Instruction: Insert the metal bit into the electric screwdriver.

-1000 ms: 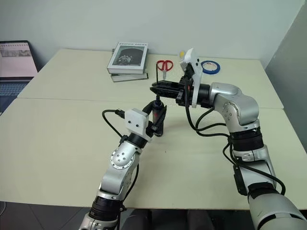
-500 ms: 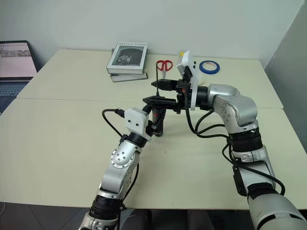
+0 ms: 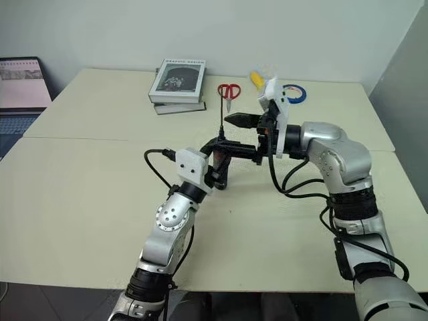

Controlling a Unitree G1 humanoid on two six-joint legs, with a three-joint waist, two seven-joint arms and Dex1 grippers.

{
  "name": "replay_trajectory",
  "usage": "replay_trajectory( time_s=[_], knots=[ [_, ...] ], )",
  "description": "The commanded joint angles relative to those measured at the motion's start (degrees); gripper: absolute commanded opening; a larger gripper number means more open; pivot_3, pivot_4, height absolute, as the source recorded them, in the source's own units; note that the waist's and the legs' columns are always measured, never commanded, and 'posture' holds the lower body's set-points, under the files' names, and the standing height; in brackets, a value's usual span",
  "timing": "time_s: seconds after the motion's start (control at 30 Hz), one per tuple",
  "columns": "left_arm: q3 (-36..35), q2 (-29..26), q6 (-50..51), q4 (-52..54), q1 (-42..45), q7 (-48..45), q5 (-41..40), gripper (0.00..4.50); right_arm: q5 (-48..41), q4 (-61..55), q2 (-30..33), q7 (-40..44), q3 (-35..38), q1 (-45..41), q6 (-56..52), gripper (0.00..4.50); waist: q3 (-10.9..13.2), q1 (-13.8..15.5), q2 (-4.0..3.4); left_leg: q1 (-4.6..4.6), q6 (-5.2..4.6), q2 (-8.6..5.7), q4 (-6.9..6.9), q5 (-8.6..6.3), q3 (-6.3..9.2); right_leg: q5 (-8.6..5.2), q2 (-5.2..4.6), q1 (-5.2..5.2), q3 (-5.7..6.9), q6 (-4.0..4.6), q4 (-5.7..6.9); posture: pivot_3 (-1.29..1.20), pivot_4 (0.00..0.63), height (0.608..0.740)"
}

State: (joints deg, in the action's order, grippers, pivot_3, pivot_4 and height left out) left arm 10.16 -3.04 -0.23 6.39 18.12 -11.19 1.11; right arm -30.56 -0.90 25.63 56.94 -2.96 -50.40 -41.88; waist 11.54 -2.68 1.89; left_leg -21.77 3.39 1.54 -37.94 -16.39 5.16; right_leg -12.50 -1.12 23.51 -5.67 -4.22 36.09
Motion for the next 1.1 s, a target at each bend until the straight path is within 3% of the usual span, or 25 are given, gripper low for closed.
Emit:
replay_trajectory(
  time_s=[0.03,0.27,0.5,0.63,0.73,0.9,1.1],
  knots=[
    [0.1,-1.3,-0.2,2.2,3.4,-1.5,1.0,1.66,-0.7,-4.9,3.6,-1.1,3.7,1.4,0.2,4.5,0.0,0.0,0.0,-0.01,0.0,0.0,0.0,0.0,0.0,0.0,0.0,0.0,0.0,0.0,0.0,0.0,0.15,0.74],
    [0.2,-9.6,6.4,2.8,12.0,-8.1,4.1,1.66,1.4,-14.9,14.4,0.3,4.5,9.5,1.7,4.5,0.0,0.9,-0.04,-0.1,0.0,-0.01,0.01,0.0,0.02,0.0,0.0,0.02,0.02,0.0,-0.05,0.0,0.15,0.74],
    [5.2,-21.4,17.4,-4.2,25.6,-26.4,4.6,1.66,2.1,-23.9,25.8,4.6,5.6,19.4,3.8,4.5,0.0,0.9,-0.07,-0.09,0.0,-0.01,0.01,0.0,0.0,-0.02,-0.01,0.02,0.03,-0.03,-0.09,0.0,0.15,0.74],
    [12.8,-26.1,15.5,-13.0,33.1,-38.9,7.9,1.66,2.6,-27.5,30.0,5.9,7.5,24.5,6.3,4.5,0.1,0.9,-0.08,-0.12,0.0,-0.01,0.01,0.0,0.01,-0.2,0.0,0.02,0.05,-0.29,-0.1,0.0,0.15,0.74],
    [17.4,-26.6,11.5,-20.5,37.4,-44.4,10.6,1.66,3.0,-28.4,31.2,5.3,9.0,26.7,8.0,4.5,0.1,0.9,-0.09,-0.12,0.0,-0.01,0.0,0.0,-0.04,-0.22,-0.01,0.02,0.02,-0.31,-0.12,0.0,0.15,0.74],
    [23.6,-21.6,4.9,-36.3,44.2,-49.6,14.8,1.66,3.3,-29.6,32.4,3.9,11.1,30.5,8.2,4.5,0.1,0.9,-0.08,-0.14,0.0,-0.01,-0.01,0.0,-0.05,-0.22,0.0,0.04,0.0,-0.3,-0.11,0.0,0.15,0.74],
    [25.6,-15.8,0.2,-47.6,46.7,-51.0,18.0,1.66,2.6,-31.3,32.5,1.7,11.9,32.2,7.3,4.5,0.1,0.9,-0.09,-0.13,-0.01,-0.02,-0.04,0.0,-0.06,-0.22,0.0,0.03,-0.04,-0.31,-0.09,0.0,0.15,0.74]
  ],
)
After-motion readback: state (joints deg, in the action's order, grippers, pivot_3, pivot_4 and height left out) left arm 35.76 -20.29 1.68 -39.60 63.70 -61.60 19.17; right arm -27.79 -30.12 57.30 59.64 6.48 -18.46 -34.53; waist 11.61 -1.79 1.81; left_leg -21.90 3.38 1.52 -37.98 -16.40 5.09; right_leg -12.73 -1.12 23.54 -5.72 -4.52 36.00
